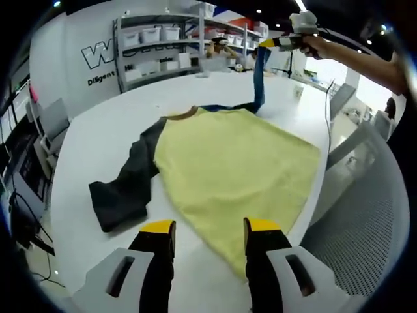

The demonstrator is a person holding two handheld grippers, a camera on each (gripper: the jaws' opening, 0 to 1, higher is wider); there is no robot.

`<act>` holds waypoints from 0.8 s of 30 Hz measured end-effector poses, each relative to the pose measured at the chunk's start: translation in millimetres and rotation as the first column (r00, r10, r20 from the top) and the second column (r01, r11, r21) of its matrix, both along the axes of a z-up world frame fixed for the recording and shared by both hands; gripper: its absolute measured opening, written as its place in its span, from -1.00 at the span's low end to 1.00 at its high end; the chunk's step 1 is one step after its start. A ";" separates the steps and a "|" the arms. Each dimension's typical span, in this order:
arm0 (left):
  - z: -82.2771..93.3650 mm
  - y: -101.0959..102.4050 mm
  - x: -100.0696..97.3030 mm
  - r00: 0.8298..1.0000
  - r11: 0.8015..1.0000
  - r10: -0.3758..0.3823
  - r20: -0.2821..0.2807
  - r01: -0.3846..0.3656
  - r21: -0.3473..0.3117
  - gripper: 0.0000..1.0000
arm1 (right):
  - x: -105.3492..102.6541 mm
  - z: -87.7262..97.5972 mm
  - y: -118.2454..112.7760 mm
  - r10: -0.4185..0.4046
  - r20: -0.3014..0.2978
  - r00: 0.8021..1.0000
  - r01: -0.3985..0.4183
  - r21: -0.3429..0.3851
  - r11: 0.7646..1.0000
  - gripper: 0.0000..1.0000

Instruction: Fold the garment on the visible template until the final outline fits inside the template.

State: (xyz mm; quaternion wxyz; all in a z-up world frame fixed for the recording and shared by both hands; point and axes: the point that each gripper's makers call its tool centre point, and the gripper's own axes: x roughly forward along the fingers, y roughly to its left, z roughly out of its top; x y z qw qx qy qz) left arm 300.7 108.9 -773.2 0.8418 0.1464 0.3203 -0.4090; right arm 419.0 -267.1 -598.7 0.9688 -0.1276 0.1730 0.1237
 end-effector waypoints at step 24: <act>3.1 11.9 4.1 1.000 1.000 0.027 0.005 -0.027 -0.008 0.03 | 60.2 11.1 110.4 0.265 0.023 0.964 -0.264 -0.026 0.964 -1.00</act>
